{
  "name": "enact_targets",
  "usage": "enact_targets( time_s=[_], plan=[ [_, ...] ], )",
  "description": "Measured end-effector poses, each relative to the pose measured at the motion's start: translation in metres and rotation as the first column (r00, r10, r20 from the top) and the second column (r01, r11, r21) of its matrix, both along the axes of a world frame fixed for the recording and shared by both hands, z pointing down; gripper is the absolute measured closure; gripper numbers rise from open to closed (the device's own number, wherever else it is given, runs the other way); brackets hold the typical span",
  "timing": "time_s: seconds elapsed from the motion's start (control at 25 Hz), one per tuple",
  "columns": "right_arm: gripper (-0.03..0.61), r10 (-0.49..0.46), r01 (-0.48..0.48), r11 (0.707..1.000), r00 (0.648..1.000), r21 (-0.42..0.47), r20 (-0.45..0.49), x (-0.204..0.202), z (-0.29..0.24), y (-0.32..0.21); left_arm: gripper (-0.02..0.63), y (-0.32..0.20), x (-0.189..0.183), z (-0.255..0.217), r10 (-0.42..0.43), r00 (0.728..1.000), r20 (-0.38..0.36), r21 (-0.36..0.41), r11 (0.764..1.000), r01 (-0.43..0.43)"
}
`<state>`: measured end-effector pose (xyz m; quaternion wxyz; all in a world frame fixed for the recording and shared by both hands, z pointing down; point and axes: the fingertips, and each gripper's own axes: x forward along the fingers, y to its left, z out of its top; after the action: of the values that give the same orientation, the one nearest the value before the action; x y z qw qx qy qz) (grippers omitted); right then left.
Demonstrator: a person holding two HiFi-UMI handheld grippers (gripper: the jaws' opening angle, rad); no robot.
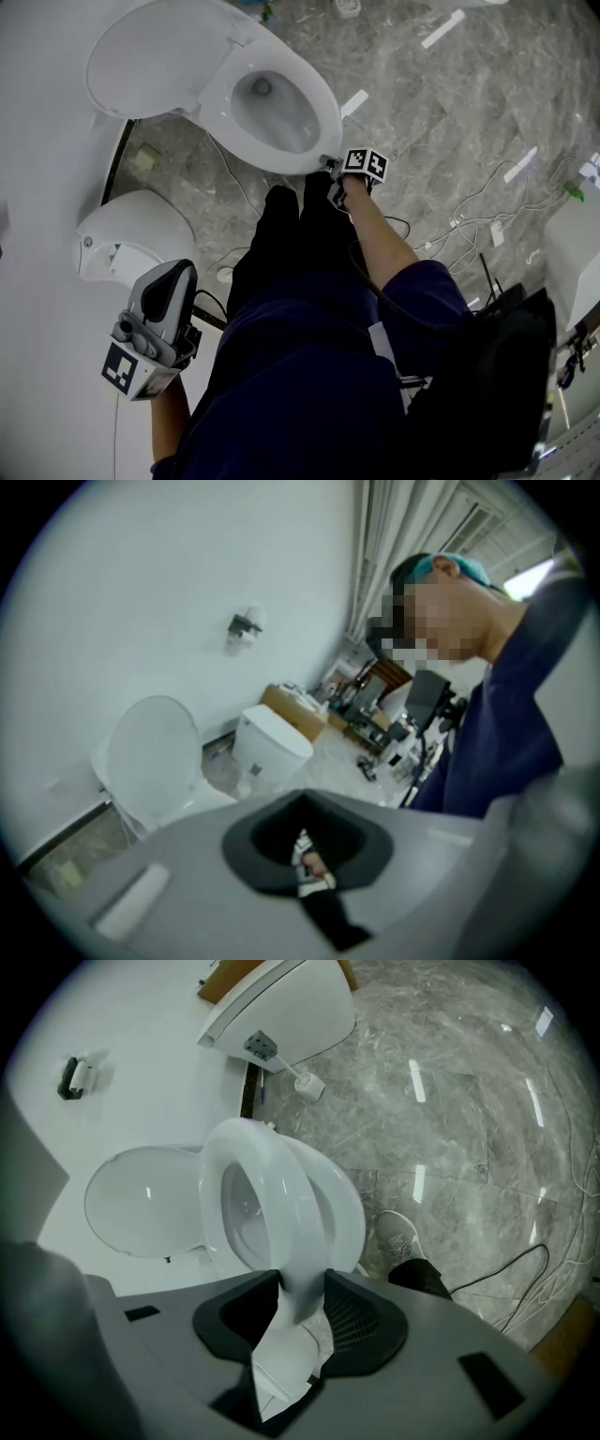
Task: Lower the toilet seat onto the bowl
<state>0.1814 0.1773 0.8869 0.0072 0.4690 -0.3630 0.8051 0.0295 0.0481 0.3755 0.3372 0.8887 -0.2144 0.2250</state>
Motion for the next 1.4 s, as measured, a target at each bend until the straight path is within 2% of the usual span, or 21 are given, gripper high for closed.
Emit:
enact_targets(
  time_s=[0.4, 0.84, 1.4],
  plan=[
    [0.434, -0.078, 0.076, 0.995, 0.996, -0.064, -0.031, 0.001, 0.017, 0.0, 0.611, 0.0, -0.015, 0.003, -0.061, 0.998, 0.023, -0.004, 0.998, 0.061],
    [0.431, -0.135, 0.129, 0.983, 0.99, -0.132, -0.038, 0.003, 0.03, 0.005, 0.611, -0.002, -0.018, 0.006, -0.071, 0.997, 0.042, -0.006, 0.997, 0.072],
    [0.445, -0.149, 0.145, 0.982, 0.989, -0.12, -0.024, -0.001, 0.025, 0.006, 0.611, -0.001, -0.015, 0.007, -0.066, 0.998, 0.022, -0.017, 0.998, 0.067]
  ],
)
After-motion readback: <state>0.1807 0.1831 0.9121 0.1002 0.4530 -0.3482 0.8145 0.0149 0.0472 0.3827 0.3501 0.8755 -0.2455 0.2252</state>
